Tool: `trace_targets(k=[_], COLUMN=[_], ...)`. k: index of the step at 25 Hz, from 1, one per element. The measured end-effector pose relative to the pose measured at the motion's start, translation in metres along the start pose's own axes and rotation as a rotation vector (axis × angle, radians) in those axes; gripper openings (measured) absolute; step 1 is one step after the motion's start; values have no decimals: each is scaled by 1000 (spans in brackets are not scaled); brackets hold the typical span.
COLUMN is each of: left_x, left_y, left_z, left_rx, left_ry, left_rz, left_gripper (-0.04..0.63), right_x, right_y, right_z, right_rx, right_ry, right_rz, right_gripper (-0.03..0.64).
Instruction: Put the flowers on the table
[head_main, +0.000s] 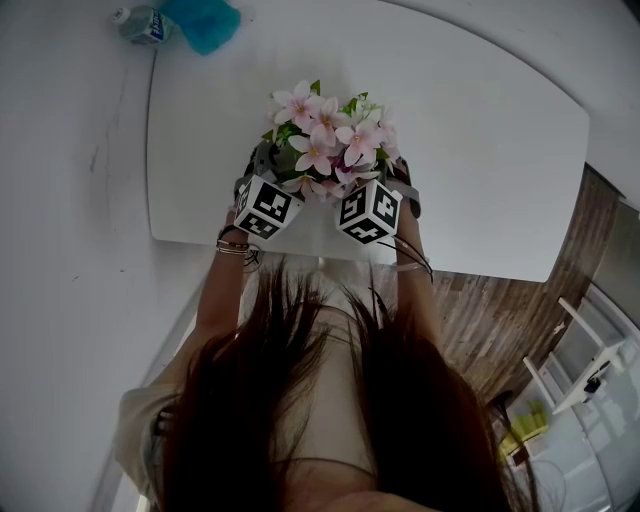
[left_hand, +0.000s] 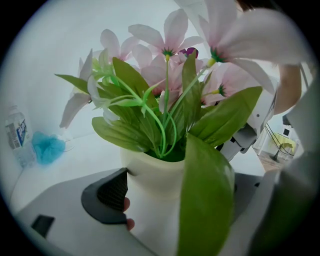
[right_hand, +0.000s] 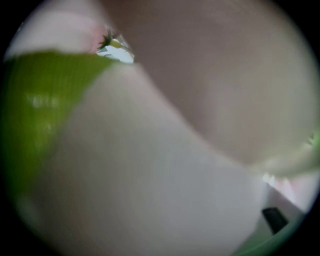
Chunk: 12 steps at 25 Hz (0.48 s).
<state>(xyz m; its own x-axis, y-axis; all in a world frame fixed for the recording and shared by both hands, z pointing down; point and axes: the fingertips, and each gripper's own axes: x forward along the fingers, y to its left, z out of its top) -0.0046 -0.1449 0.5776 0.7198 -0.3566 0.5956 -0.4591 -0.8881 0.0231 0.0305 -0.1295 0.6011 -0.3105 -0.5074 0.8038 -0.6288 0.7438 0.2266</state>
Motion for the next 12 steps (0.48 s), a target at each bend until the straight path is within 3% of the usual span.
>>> trace_targets(k=[12], left_x=[2], left_y=[1], left_z=[0], left_rx=[5], left_ry=[7], left_rz=[-22], left_gripper=[428], right_x=[2], right_y=[1], right_z=[-1], right_rx=[37], right_ry=[-1], right_rz=[32], right_gripper=[373])
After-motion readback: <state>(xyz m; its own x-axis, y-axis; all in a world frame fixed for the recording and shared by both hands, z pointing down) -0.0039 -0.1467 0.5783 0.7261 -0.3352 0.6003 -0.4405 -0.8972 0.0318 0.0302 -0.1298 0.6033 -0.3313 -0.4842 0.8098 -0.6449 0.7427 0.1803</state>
